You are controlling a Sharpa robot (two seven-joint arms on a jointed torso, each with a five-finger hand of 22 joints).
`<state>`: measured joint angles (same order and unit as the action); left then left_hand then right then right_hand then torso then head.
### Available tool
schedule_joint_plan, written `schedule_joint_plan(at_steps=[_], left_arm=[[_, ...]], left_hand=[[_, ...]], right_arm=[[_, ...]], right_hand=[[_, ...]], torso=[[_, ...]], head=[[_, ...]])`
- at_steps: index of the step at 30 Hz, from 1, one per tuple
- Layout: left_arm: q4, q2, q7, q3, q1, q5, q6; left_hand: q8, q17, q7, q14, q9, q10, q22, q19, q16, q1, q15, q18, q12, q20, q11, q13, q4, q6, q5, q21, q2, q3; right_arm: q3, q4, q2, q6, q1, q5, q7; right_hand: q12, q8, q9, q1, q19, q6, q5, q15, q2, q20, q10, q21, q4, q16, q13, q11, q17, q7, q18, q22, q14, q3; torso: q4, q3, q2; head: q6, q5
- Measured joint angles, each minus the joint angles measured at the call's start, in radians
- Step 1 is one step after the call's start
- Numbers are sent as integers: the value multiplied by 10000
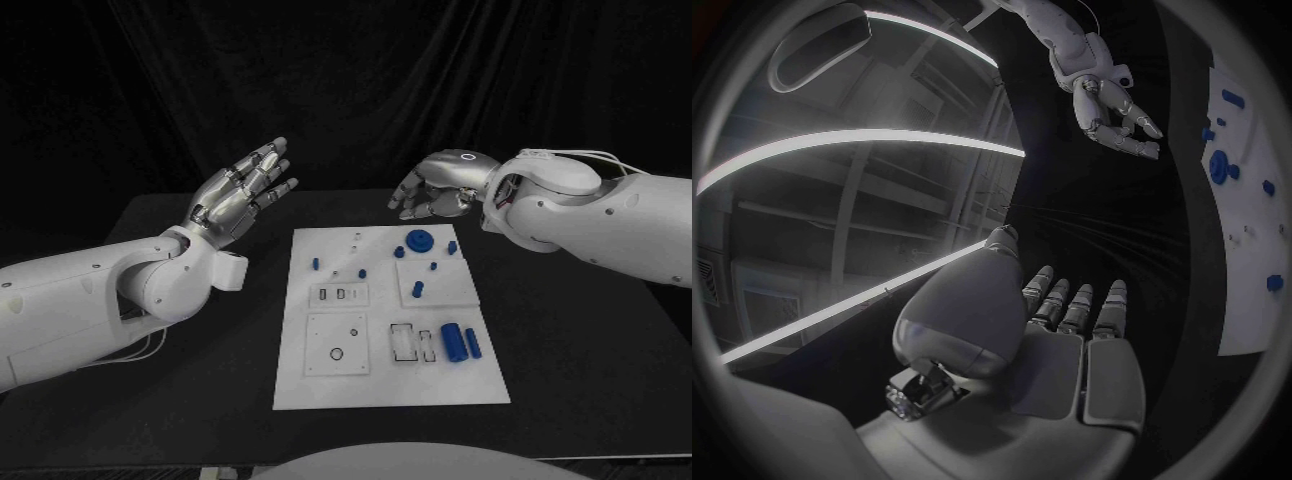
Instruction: Assemble the parts on the task board
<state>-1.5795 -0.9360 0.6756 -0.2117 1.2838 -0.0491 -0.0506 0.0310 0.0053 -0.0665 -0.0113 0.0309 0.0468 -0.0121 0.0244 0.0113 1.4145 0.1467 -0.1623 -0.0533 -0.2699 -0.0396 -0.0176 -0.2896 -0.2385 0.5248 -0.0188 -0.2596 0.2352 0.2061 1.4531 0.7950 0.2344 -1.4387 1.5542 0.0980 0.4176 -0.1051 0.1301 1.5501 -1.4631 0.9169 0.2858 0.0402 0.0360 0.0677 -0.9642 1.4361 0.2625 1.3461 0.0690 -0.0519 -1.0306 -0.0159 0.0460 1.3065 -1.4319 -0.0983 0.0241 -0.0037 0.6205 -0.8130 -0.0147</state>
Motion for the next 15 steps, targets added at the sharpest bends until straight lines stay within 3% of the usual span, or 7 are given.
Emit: schedule_joint_plan(at_steps=[5,7,10,11,13,15], left_arm=[[37,-1,1,0,4,4,32],[80,15,2,-1,5,5,49],[128,55,2,-2,5,6,77],[138,67,3,-2,5,7,86],[165,83,3,-2,5,9,109],[187,86,3,-2,5,11,128]], left_hand=[[0,0,-31,37,0,0,0,36,0,41,36,-1,0,-36,0,1,0,-31,37,0,41,0],[0,0,-70,37,-1,0,0,36,0,41,36,-1,0,-35,0,1,0,-70,63,0,41,0],[0,0,-69,1,10,0,1,35,0,41,72,-1,-37,-35,0,1,0,-69,77,0,41,0],[0,0,-84,1,10,0,-7,36,0,74,72,-1,-37,-35,0,1,24,-129,77,0,8,-23],[0,0,-74,1,10,0,-10,35,0,81,72,-1,-38,-35,0,1,28,-143,96,0,1,-27],[0,0,-122,1,10,24,-10,35,0,123,72,-1,-37,-35,-24,-2,1,-191,124,0,42,-54]], right_arm=[[-1,-289,-205,-325,0,687,-286],[-1,-406,-287,-464,0,913,-374],[-2,-602,-394,-663,0,1180,-455],[-2,-657,-419,-719,1,1244,-476],[-2,-787,-487,-848,11,1372,-513],[-6,-911,-566,-958,40,1463,-542]], right_hand=[[-841,98,35,47,0,89,0,72,-358,0,-116,594,92,556,-5,18,-963,14,0,17,-307,315],[-1065,145,35,65,0,89,0,72,-459,0,-151,708,75,653,-5,54,-1150,14,-152,17,-307,412],[-1437,267,35,268,-36,72,4,92,-710,-35,-173,816,7,767,7,75,-1377,30,-152,16,-328,709],[-1666,329,35,399,-35,28,-93,107,-915,-35,-151,847,-35,797,19,82,-1437,61,-151,16,-342,941],[-1855,339,34,363,-35,-21,-281,107,-1027,-35,59,848,-29,797,33,72,-1430,15,-151,16,-342,1097],[-1921,340,44,47,-35,-123,-788,107,-1286,-35,321,814,72,748,89,54,-1306,21,-151,16,-342,1191]], torso=[[49,-21,109],[65,-30,158],[91,-38,227],[103,-39,244],[130,-43,285],[151,-45,314]], head=[[1,-154],[21,-205],[43,-265],[45,-284],[56,-337],[58,-376]])
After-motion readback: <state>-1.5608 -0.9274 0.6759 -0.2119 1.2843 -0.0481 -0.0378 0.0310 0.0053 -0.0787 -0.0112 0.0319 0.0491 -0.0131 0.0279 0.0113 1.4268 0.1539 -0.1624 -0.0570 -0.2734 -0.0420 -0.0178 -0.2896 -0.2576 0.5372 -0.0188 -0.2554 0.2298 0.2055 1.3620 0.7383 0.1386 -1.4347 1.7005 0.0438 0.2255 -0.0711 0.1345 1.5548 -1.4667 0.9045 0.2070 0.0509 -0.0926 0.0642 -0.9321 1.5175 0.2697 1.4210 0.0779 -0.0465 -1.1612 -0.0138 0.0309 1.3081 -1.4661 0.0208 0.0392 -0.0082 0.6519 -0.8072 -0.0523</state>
